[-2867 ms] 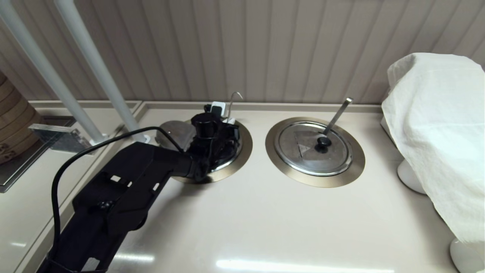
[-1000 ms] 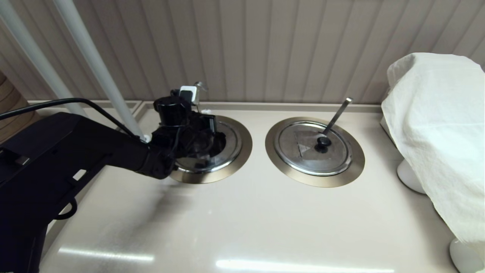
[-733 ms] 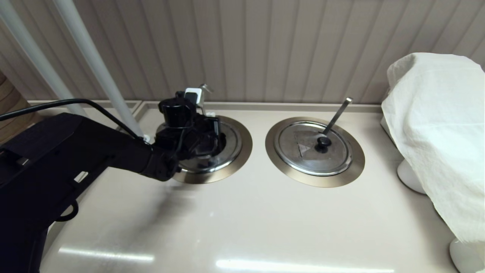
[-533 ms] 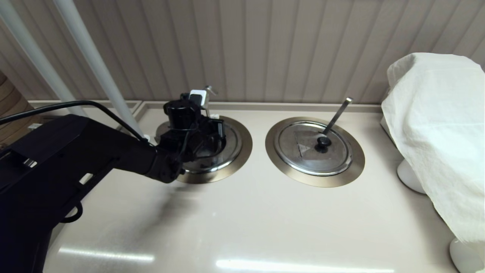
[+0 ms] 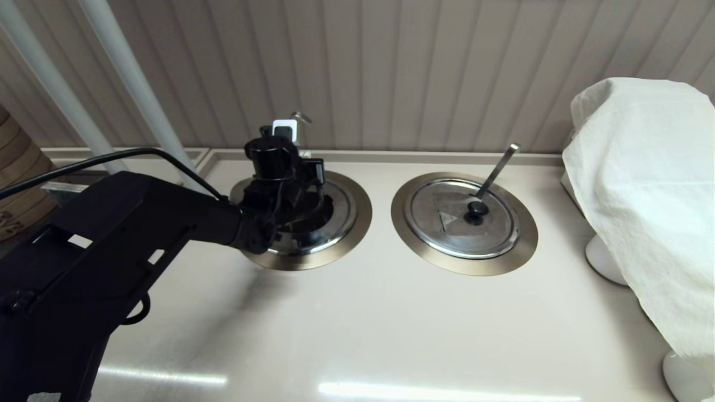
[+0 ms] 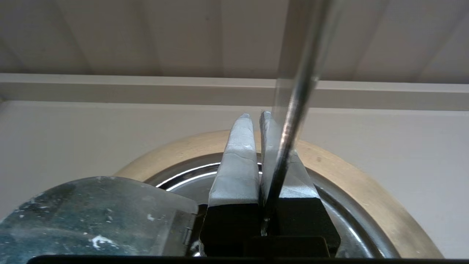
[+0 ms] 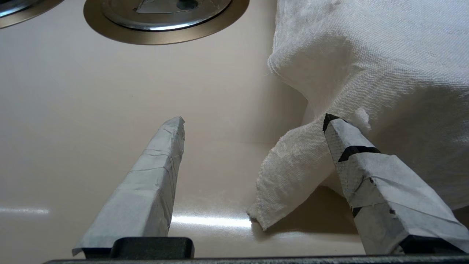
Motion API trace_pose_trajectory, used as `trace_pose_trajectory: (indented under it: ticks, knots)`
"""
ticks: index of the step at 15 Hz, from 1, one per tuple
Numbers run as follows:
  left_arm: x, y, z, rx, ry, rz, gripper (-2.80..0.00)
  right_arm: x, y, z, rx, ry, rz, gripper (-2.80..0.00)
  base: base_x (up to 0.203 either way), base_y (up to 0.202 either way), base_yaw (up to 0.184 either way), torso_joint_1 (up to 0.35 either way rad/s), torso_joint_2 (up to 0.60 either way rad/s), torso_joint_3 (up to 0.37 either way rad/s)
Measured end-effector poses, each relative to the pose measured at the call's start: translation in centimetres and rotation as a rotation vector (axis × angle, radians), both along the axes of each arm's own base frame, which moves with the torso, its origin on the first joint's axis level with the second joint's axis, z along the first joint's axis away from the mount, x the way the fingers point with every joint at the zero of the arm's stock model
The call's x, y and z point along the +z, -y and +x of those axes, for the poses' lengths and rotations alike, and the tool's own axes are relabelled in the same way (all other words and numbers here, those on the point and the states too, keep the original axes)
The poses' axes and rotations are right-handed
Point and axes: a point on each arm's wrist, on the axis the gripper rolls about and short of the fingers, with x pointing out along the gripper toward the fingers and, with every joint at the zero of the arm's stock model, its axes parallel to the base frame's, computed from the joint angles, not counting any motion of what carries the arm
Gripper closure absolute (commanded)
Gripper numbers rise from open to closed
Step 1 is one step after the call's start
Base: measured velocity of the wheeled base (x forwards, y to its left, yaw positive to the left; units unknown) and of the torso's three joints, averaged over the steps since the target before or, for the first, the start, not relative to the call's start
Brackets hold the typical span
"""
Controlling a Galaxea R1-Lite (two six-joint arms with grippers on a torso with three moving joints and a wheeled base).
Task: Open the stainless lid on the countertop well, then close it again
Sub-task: Stir with a spoon
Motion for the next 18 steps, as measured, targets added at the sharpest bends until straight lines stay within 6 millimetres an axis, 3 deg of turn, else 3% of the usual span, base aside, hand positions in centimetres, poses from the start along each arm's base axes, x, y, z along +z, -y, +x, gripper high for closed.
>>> trace_pose_trajectory:
  ticks: [4, 8, 14, 18]
  knots:
    - [0.9, -2.3, 0.3, 0.044, -0.031, 0.013, 0.00, 0.0, 0.0, 0.0, 0.000, 0.000, 0.000, -2.80, 0.000, 0.000, 0.000, 0.000, 0.00, 0.000]
    - [0.6, -3.2, -0.7, 0.046, -0.133, 0.052, 0.00, 0.0, 0.0, 0.0, 0.000, 0.000, 0.000, -2.80, 0.000, 0.000, 0.000, 0.000, 0.00, 0.000]
    - [-0.4, -0.2, -3.0, -0.092, -0.180, 0.071, 0.00, 0.0, 0.0, 0.0, 0.000, 0.000, 0.001, -2.80, 0.000, 0.000, 0.000, 0.000, 0.00, 0.000]
    - [-0.2, 0.6, -3.0, -0.104, -0.158, 0.060, 0.00, 0.0, 0.0, 0.0, 0.000, 0.000, 0.000, -2.80, 0.000, 0.000, 0.000, 0.000, 0.00, 0.000]
